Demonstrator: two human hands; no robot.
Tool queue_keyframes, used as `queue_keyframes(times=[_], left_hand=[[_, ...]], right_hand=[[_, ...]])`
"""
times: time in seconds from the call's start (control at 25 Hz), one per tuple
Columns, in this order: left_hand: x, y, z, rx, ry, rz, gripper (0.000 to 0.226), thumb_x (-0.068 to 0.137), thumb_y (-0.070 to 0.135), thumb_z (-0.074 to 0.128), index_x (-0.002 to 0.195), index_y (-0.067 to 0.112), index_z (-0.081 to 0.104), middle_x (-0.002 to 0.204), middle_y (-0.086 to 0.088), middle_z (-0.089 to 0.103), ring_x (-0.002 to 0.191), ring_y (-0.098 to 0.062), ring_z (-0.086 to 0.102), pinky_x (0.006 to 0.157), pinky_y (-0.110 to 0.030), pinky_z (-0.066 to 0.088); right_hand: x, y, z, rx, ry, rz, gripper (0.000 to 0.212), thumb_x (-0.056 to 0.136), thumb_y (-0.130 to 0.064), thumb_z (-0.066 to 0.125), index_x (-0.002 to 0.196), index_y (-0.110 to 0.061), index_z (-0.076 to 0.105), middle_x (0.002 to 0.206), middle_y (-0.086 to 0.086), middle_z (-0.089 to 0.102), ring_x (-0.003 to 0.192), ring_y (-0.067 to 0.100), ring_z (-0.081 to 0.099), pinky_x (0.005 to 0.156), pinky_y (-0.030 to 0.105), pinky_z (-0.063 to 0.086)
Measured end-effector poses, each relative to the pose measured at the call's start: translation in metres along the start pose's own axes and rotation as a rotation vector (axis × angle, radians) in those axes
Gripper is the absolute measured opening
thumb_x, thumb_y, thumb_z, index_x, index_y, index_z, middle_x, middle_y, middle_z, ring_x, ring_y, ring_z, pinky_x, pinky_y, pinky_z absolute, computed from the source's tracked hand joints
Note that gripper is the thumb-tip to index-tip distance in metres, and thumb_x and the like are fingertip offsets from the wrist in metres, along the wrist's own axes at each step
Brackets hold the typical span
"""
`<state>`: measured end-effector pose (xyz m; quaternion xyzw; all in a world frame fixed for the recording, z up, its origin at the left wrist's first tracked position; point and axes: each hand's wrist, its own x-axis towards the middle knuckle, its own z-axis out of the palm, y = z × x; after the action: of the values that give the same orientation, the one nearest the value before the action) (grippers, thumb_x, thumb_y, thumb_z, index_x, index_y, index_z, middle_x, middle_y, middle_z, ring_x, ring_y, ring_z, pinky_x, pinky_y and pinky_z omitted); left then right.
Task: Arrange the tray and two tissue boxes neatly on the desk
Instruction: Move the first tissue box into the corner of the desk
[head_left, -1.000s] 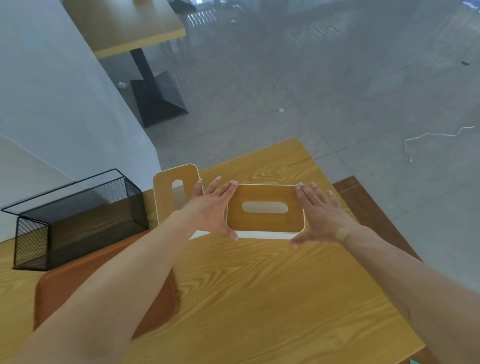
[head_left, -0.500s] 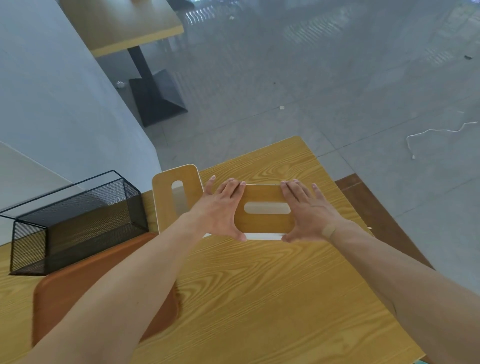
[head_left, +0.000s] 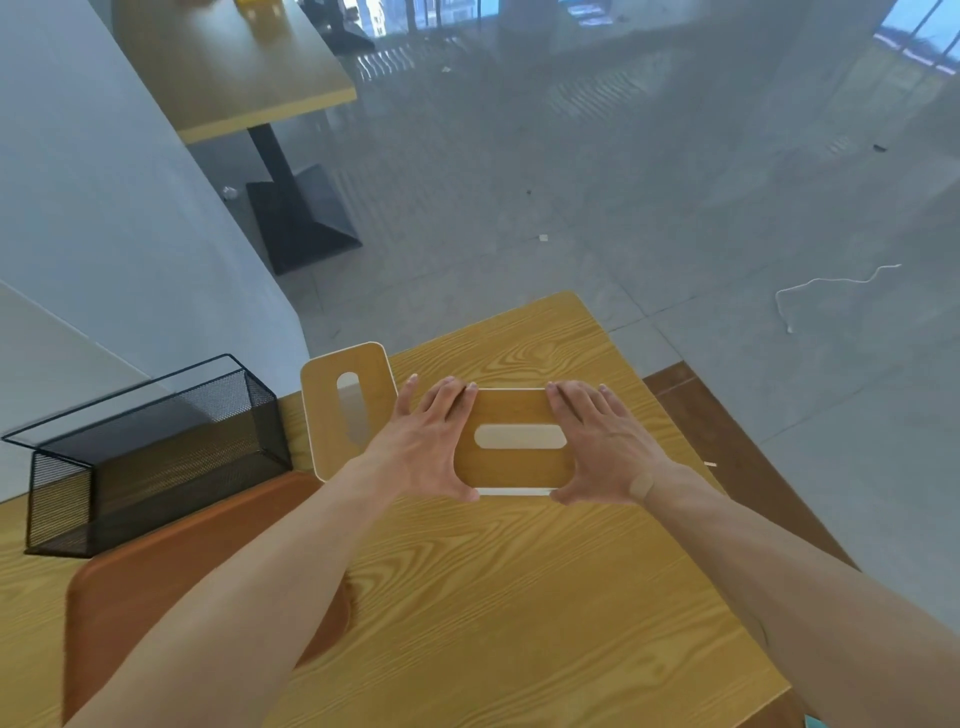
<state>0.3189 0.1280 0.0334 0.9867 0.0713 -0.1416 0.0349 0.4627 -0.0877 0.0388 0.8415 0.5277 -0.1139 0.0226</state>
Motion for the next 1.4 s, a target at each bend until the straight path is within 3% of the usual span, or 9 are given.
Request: queue_keyframes(times=[0.32,0.64,0.96,1.12,1.4], left_hand=[[-0.089,0.031,-0.015,-0.057,0.080,-0.184,0.139,0.056,0.090,0.052,0.155,0.016,-0.013,0.161,-0.005,-0.001,0.150,-0.020,-0.011,0.115,-0.052,-0.022],[-0.225,0.062,-0.008,-0.063,0.143,-0.491,0.138,0.055,0.090,0.051,0.155,0.017,-0.010,0.161,-0.002,0.000,0.149,-0.015,-0.014,0.115,-0.050,-0.023],[-0.380,0.089,0.023,-0.133,0.087,-0.797,0.140,0.058,0.086,0.059,0.155,0.016,-0.014,0.160,0.003,-0.003,0.148,-0.015,-0.012,0.118,-0.051,-0.018],[-0.450,0.092,0.040,-0.184,0.069,-0.909,0.138,0.059,0.085,0.059,0.155,0.018,-0.014,0.161,0.003,-0.005,0.150,-0.018,-0.006,0.120,-0.054,-0.011],[-0.590,0.067,0.087,-0.236,0.118,-1.044,0.137,0.054,0.085,0.059,0.155,0.021,-0.009,0.158,0.003,0.000,0.148,-0.017,-0.002,0.119,-0.052,-0.014]], right_hand=[[-0.033,-0.030,-0.040,-0.040,0.025,-0.197,0.134,0.064,-0.072,0.068,0.156,-0.009,-0.006,0.161,0.006,0.008,0.150,0.024,-0.002,0.124,0.045,-0.002],[-0.059,-0.105,-0.057,-0.091,0.091,-0.506,0.133,0.063,-0.075,0.062,0.157,-0.011,-0.008,0.163,0.005,0.004,0.150,0.021,-0.006,0.123,0.041,-0.009],[-0.093,-0.233,-0.044,-0.099,0.077,-0.798,0.135,0.062,-0.077,0.064,0.157,-0.012,-0.006,0.163,0.005,0.007,0.149,0.022,0.000,0.124,0.042,-0.002],[-0.105,-0.299,-0.036,-0.119,0.055,-0.914,0.134,0.062,-0.076,0.064,0.157,-0.013,-0.007,0.163,0.003,0.006,0.150,0.020,-0.003,0.122,0.042,-0.006],[-0.127,-0.449,-0.014,-0.143,0.041,-1.076,0.131,0.061,-0.078,0.060,0.157,-0.013,0.000,0.161,0.004,0.012,0.150,0.021,0.004,0.122,0.042,-0.005]])
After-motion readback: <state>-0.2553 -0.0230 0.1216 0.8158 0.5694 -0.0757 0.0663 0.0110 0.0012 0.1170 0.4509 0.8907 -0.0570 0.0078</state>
